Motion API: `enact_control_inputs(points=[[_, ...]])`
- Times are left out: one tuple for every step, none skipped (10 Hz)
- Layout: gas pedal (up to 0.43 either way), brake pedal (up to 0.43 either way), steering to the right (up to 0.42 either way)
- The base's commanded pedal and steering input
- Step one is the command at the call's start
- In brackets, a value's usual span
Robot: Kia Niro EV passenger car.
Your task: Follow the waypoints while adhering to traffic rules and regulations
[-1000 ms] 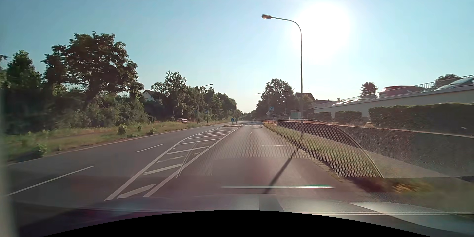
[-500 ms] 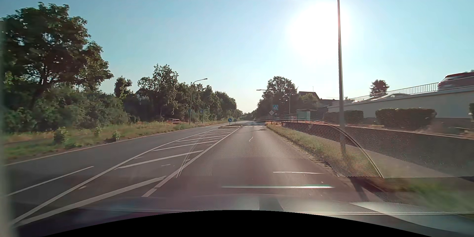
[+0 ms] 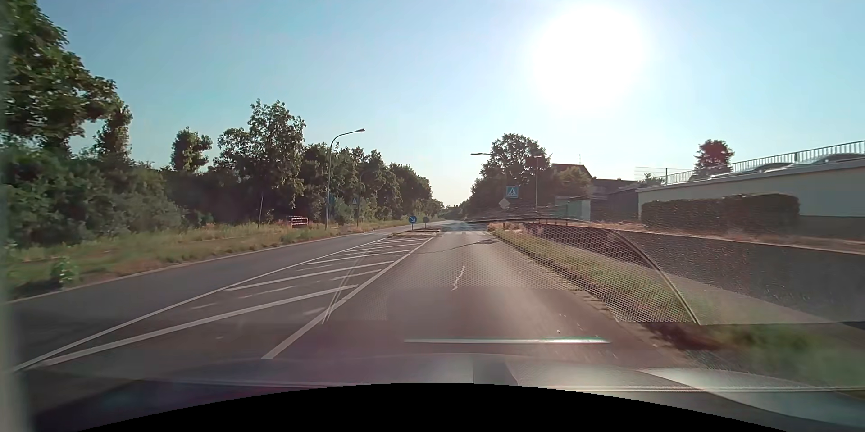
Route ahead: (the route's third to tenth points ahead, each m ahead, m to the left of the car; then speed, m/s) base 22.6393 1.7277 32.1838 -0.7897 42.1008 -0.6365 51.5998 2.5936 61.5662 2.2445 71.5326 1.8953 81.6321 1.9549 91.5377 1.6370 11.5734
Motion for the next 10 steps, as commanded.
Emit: enact_control_inputs(points=[[0.039, 0.0, -0.001], [0.039, 0.0, -0.001], [0.039, 0.0, 0.0], [0.039, 0.0, 0.002], [0.039, 0.0, 0.003], [0.039, 0.0, 0.004], [0.039, 0.0, 0.004], [0.028, 0.0, 0.004], [0.028, 0.0, 0.004], [0.028, 0.0, 0.004]])
